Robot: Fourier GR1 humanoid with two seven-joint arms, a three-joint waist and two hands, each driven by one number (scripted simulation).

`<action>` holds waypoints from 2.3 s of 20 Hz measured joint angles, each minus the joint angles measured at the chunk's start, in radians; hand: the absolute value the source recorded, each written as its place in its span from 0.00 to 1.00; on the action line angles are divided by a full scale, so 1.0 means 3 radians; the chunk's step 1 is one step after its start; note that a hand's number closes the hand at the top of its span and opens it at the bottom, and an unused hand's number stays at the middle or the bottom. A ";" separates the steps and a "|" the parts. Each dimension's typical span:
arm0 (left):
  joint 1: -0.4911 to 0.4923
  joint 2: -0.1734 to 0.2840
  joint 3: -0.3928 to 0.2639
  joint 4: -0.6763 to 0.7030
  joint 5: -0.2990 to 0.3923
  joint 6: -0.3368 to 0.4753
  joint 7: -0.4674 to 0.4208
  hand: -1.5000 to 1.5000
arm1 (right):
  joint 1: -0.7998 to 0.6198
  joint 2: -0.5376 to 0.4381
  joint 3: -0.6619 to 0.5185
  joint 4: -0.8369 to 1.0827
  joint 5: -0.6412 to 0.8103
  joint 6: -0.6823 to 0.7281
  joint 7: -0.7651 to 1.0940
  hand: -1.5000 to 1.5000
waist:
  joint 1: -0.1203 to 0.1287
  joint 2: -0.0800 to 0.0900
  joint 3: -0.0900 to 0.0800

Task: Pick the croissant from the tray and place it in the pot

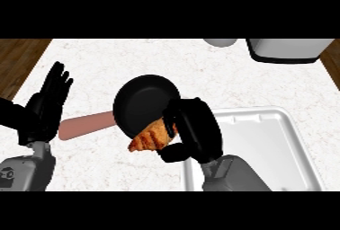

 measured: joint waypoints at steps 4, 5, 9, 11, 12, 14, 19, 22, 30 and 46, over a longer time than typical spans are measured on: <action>-0.0011 0.0002 -0.0003 0.0012 -0.0005 -0.0010 -0.0016 0.50 | -0.0194 0.0006 0.0319 -0.0267 0.0124 -0.0322 0.0852 1.00 | 0.0017 0.0022 -0.0010; -0.0020 0.0004 0.0004 0.0025 -0.0015 -0.0001 -0.0024 0.50 | -0.0253 0.0007 0.0400 -0.0326 0.0160 -0.0388 0.1072 1.00 | 0.0017 0.0029 -0.0012; -0.0085 -0.0009 -0.0007 0.0059 -0.0032 0.0006 -0.0028 0.50 | -0.0597 0.0006 0.0745 -0.0433 0.0292 -0.0606 0.1953 1.00 | 0.0032 0.0067 -0.0012; -0.0103 -0.0025 -0.0023 0.0045 -0.0041 0.0014 -0.0024 0.50 | -0.0838 -0.0001 0.0842 -0.0383 0.0339 -0.0634 0.2238 1.00 | 0.0057 0.0082 -0.0012; -0.0100 -0.0025 -0.0027 0.0034 -0.0039 0.0005 -0.0027 0.50 | -0.0929 -0.0006 0.0886 -0.0339 0.0348 -0.0668 0.2326 1.00 | 0.0067 0.0090 -0.0011; -0.0123 -0.0026 -0.0033 0.0043 -0.0038 -0.0009 -0.0029 0.50 | -0.1111 -0.0014 0.0911 -0.0258 0.0303 -0.0720 0.2437 1.00 | 0.0080 0.0108 -0.0010; -0.0135 -0.0031 -0.0020 0.0047 -0.0036 -0.0022 -0.0061 0.50 | -0.1430 -0.0023 0.0855 0.0064 0.0193 -0.0940 0.2507 1.00 | 0.0093 0.0141 -0.0006; -0.0146 -0.0031 -0.0004 0.0046 -0.0032 -0.0012 -0.0037 0.50 | -0.1607 -0.0023 0.0839 0.0453 0.0383 -0.0928 0.2540 1.00 | 0.0058 0.0140 -0.0006; -0.0162 -0.0019 0.0040 0.0075 -0.0049 -0.0020 -0.0072 0.50 | -0.1914 -0.0023 0.0757 0.1385 0.0523 -0.0879 0.2520 1.00 | 0.0031 0.0156 -0.0003; -0.0181 -0.0122 -0.0035 0.0002 -0.0084 -0.0013 -0.0036 0.50 | -0.1672 0.0000 0.0439 0.2181 -0.1015 -0.1849 0.1638 0.00 | 0.0135 0.0206 0.0006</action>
